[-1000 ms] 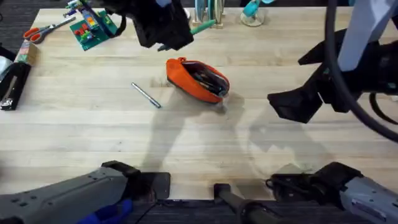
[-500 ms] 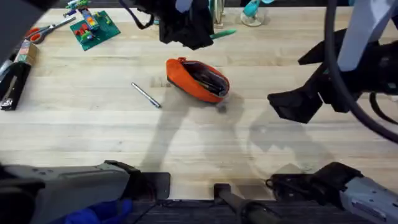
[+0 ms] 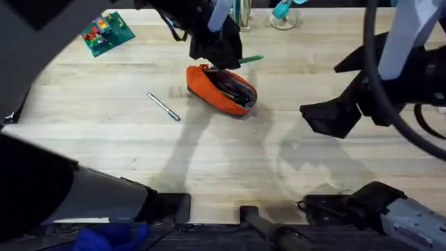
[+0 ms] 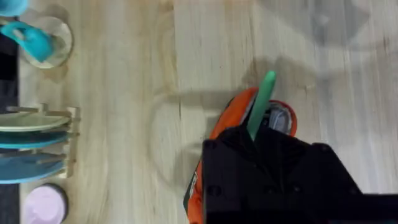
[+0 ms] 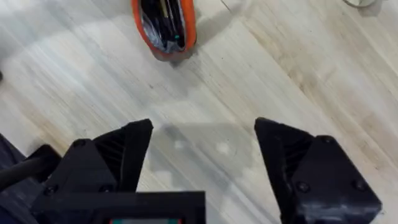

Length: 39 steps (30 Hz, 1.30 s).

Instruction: Unzip the bag, pick up the pens from the table one at a time and place them inside, then zip the bag closed.

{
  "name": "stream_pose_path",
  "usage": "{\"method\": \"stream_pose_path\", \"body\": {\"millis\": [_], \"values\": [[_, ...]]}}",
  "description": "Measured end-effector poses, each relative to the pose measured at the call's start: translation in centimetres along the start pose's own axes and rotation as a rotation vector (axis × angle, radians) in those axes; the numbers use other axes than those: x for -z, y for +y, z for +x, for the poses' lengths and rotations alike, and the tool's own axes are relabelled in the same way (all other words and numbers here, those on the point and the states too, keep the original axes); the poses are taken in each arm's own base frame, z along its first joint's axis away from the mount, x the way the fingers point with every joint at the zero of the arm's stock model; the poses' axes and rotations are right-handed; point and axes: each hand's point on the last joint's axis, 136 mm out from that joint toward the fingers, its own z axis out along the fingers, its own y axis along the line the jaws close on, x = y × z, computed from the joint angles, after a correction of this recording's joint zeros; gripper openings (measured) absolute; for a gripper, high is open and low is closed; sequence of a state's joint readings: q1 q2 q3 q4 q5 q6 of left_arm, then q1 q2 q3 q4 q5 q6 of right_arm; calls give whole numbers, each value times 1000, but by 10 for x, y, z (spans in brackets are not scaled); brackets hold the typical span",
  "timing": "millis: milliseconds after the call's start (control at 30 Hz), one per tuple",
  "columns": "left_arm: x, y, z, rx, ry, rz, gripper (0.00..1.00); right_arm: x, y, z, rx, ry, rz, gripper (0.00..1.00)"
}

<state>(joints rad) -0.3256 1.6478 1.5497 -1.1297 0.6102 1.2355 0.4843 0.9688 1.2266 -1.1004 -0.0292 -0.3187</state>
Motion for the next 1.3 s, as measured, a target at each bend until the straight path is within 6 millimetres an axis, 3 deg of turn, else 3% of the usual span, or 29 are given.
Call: {"method": "stream_pose_path", "body": {"millis": [200, 533, 700, 1300], "values": [[-16, 1, 12, 23, 17, 49, 42, 0, 0, 0, 0, 0, 0, 996], [-24, -4, 20, 45, 34, 90, 41, 0, 0, 0, 0, 0, 0, 996], [-41, -3, 33, 74, 55, 132, 41, 0, 0, 0, 0, 0, 0, 996], [-39, 2, 44, 96, 75, 121, 41, 0, 0, 0, 0, 0, 0, 996]]}}
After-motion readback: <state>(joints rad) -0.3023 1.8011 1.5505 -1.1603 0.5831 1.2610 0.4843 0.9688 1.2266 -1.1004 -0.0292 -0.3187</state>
